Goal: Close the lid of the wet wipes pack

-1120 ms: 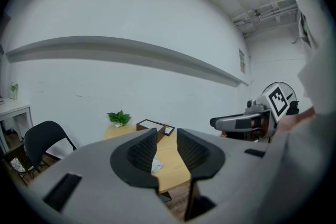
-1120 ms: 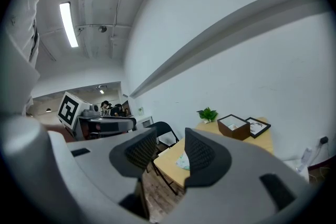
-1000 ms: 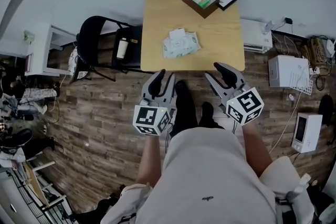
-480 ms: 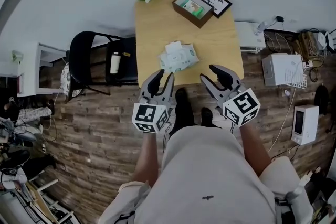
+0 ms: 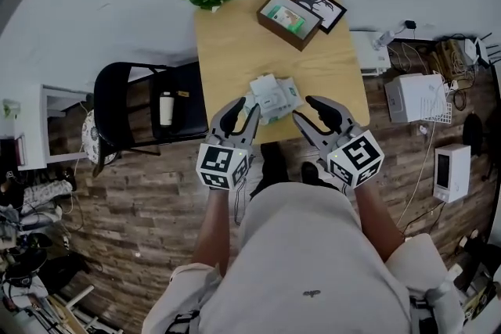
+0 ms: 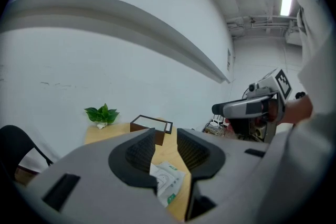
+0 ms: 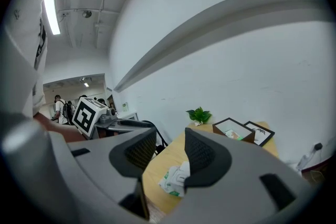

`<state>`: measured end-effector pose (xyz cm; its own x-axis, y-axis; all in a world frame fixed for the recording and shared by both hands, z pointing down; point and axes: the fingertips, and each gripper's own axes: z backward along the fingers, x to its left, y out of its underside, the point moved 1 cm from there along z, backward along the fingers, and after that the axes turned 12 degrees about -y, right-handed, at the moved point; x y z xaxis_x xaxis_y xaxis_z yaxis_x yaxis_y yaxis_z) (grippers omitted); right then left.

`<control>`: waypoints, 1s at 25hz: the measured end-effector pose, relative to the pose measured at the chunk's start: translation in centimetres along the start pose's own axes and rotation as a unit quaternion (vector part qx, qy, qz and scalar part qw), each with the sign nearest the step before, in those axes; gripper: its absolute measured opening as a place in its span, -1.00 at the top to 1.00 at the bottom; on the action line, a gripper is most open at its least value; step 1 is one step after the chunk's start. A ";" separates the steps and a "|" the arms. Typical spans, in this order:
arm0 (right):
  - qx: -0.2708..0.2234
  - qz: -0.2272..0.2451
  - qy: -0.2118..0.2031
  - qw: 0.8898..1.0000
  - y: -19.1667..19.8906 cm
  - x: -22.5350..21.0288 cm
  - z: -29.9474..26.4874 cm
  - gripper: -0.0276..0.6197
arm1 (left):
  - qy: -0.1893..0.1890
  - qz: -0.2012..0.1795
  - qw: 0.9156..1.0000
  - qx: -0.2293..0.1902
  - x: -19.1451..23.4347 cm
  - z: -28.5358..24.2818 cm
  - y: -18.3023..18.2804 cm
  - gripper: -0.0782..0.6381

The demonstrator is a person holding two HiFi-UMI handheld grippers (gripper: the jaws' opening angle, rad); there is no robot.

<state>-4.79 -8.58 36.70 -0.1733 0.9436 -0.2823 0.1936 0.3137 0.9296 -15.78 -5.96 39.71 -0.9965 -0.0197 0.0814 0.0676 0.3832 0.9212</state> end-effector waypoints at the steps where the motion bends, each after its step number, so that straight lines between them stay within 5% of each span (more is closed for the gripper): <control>1: 0.002 -0.002 0.002 1.000 0.0 -0.1 -0.5 0.44 | 0.006 0.000 1.000 0.004 0.4 -0.5 0.1 0.48; 25: 0.043 -0.045 0.060 0.996 2.0 -3.3 -7.6 0.44 | 0.142 -0.014 0.984 0.104 5.6 -10.8 5.6 0.34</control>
<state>-11.13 -11.82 41.31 -0.3071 0.8934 -0.3278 0.2531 0.4087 0.8769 -20.44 -13.92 49.48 -0.9415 -0.2793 0.1884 0.0001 0.5592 0.8291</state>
